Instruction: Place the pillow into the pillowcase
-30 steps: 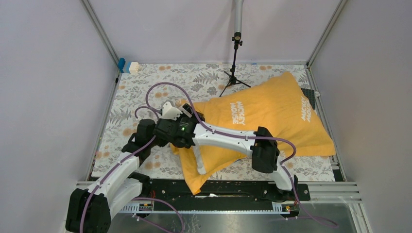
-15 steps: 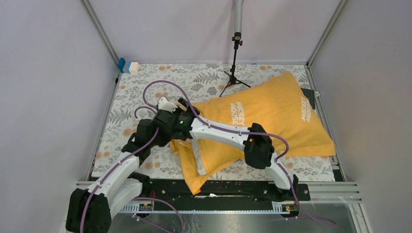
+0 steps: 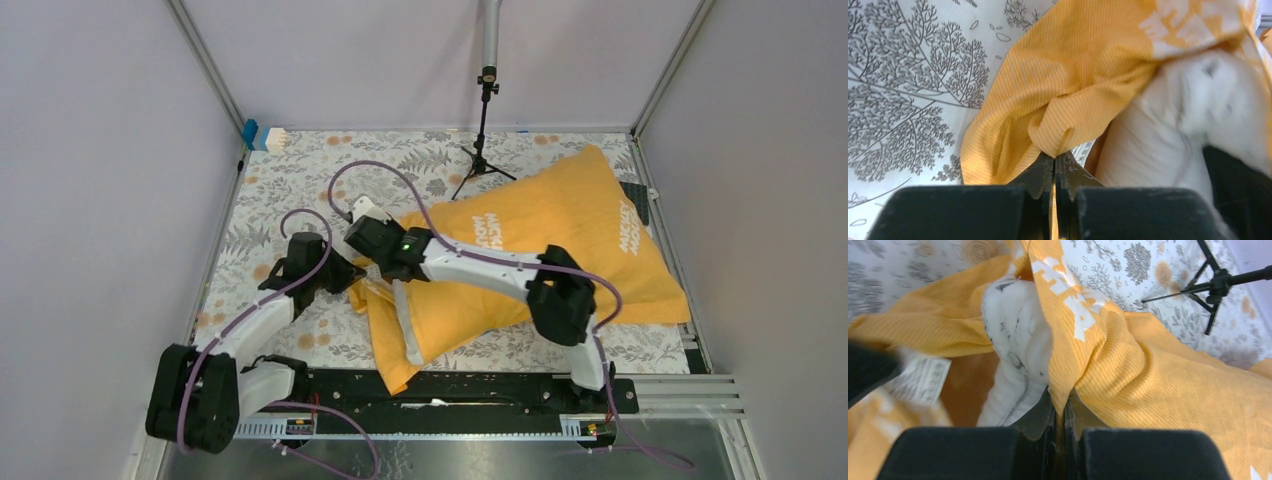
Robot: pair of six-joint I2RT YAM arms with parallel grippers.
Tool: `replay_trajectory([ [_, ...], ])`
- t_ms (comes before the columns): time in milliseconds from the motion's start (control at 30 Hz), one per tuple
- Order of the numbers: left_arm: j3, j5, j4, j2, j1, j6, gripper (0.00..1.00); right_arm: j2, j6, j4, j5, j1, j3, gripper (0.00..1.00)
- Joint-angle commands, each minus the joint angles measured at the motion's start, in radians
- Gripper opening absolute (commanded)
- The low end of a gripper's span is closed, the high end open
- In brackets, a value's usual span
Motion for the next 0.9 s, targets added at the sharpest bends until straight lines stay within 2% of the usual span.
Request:
replay_trajectory([
  [0,0.122,-0.054,0.125,0.092,0.042,-0.015,0.0,-0.244,0.052,0.051,-0.225,-0.026,-0.125,0.0],
  [100,0.195,-0.06,0.132,0.166,0.071,-0.021,0.0,-0.34,0.047,0.077,-0.374,-0.054,-0.215,0.0],
  [200,0.282,-0.068,0.123,0.192,0.094,-0.011,0.0,-0.361,0.033,0.066,-0.496,-0.079,-0.26,0.0],
  [467,0.478,-0.105,0.002,0.107,0.106,0.095,0.0,-0.204,0.004,-0.052,-0.598,-0.103,-0.208,0.0],
  [667,0.528,-0.173,-0.063,-0.012,0.108,0.163,0.0,-0.085,0.009,-0.106,-0.574,-0.138,-0.127,0.0],
  [867,0.52,-0.155,-0.08,-0.169,0.109,0.189,0.0,0.021,0.039,-0.169,-0.423,-0.173,-0.03,0.0],
])
